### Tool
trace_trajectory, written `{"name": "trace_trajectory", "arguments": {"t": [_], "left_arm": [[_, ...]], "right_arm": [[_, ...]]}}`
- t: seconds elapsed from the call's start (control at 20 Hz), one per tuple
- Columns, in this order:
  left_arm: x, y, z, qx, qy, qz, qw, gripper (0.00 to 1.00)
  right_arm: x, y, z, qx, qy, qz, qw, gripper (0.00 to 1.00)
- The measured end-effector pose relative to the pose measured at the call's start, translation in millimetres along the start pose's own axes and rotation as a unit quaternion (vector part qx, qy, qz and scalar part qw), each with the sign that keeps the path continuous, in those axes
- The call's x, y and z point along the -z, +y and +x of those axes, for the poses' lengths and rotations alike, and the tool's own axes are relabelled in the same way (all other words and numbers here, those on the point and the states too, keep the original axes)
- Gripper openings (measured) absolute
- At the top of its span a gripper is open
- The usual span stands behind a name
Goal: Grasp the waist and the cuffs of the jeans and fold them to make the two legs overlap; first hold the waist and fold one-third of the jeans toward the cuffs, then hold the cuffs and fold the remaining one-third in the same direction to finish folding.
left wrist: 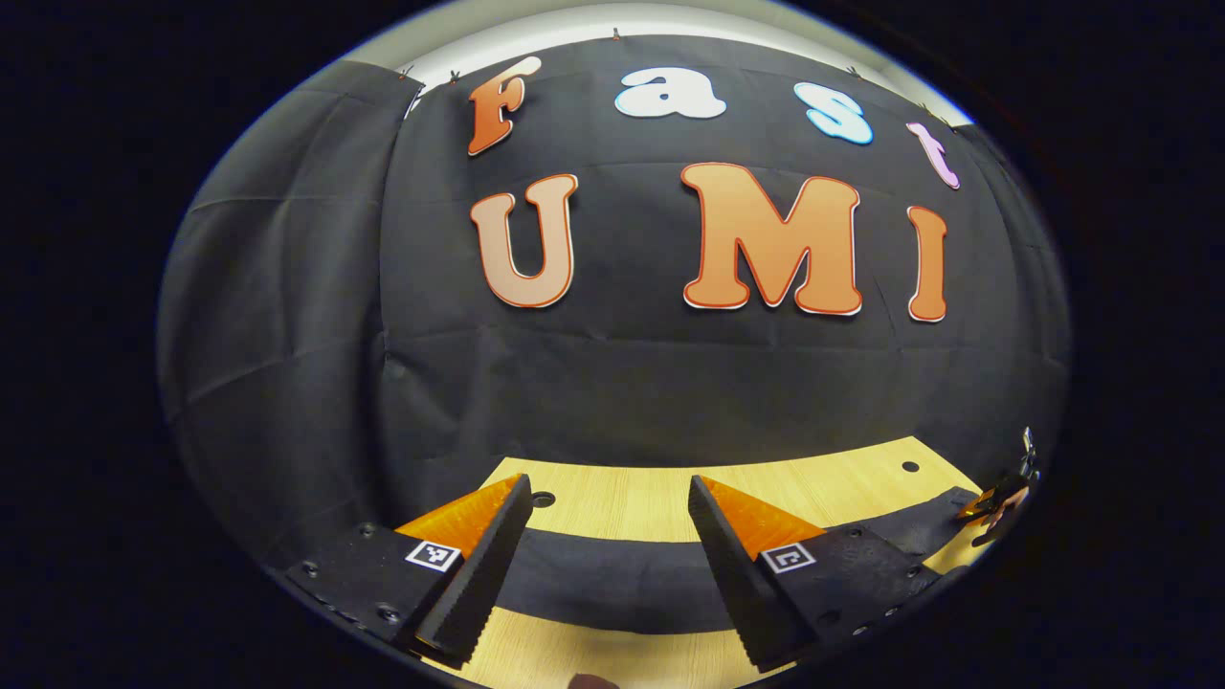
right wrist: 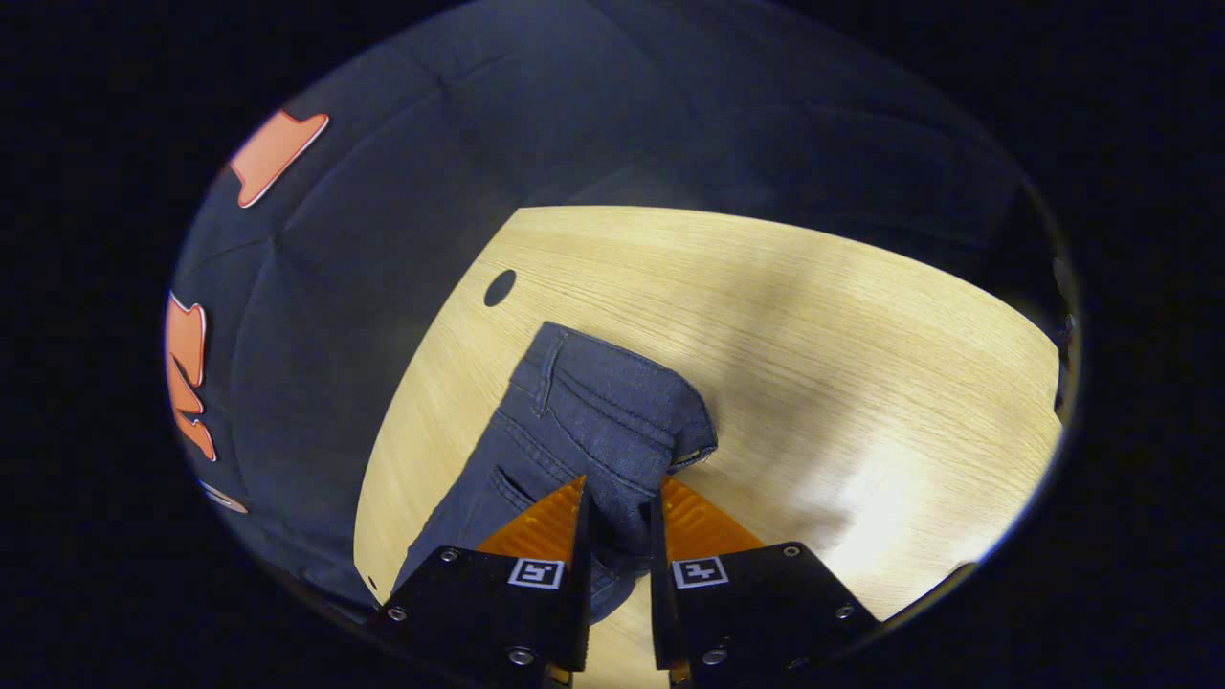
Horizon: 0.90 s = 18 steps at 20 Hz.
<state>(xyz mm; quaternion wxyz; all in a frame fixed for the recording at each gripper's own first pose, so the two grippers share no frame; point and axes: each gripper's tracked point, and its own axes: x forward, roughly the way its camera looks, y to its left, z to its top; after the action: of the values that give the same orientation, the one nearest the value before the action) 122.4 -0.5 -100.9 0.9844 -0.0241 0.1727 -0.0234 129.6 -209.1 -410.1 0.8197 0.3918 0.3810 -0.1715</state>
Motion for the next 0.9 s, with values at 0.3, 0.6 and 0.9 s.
{"name": "trace_trajectory", "arguments": {"t": [0.3,0.6,0.9], "left_arm": [[-11,4,-22,-0.008,-0.029,-0.001,1.0,0.97],[-11,15,-36,0.015,-0.046,0.001,0.999,0.98],[1,58,-38,0.003,-0.039,-0.011,0.999,0.97]], "right_arm": [[-6,50,-57,-0.032,-0.072,-0.081,0.994,0.27],[12,116,-111,-0.058,-0.13,-0.173,0.975,0.27],[58,188,-135,-0.088,-0.149,-0.28,0.944,0.27]]}}
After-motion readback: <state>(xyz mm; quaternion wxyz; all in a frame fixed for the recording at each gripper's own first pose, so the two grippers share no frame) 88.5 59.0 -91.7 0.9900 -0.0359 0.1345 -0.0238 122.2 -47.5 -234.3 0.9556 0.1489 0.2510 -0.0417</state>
